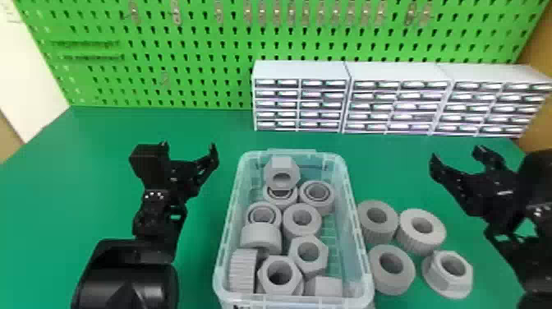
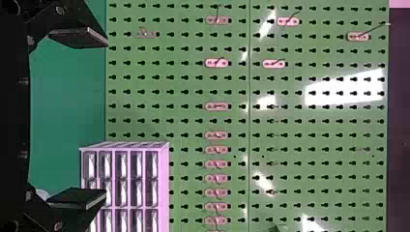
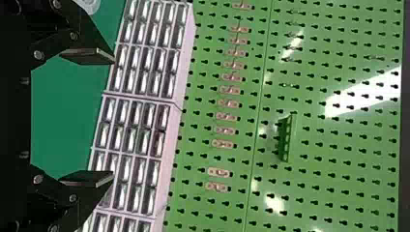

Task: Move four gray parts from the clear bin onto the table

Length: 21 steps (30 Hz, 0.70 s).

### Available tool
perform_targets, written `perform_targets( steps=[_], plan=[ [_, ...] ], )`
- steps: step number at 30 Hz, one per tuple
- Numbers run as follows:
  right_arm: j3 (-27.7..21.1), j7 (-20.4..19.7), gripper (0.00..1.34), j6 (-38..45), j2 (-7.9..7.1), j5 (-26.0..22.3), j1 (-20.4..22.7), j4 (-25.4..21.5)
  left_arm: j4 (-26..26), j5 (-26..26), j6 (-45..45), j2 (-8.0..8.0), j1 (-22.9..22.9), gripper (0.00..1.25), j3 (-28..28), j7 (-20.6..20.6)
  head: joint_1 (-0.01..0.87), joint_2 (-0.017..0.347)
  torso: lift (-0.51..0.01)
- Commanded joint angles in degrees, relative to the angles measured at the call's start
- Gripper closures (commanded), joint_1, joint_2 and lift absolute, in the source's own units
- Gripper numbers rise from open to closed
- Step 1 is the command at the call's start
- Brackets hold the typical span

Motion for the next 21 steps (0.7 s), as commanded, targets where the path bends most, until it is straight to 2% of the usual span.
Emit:
perform_targets(
  steps=[1,21],
  plan=[
    [0.0,0.0,0.42,0.0,-0.03,0.0,0.0,0.1,0.1,0.0,0.0,-0.32,0.0,0.18,-0.2,0.0,0.693,0.072,-0.052],
    [0.4,0.0,0.42,0.0,-0.47,-0.1,-0.2,0.4,0.4,0.0,-0.1,-0.32,-0.2,0.18,-0.2,0.0,0.693,0.072,-0.052]
  ],
)
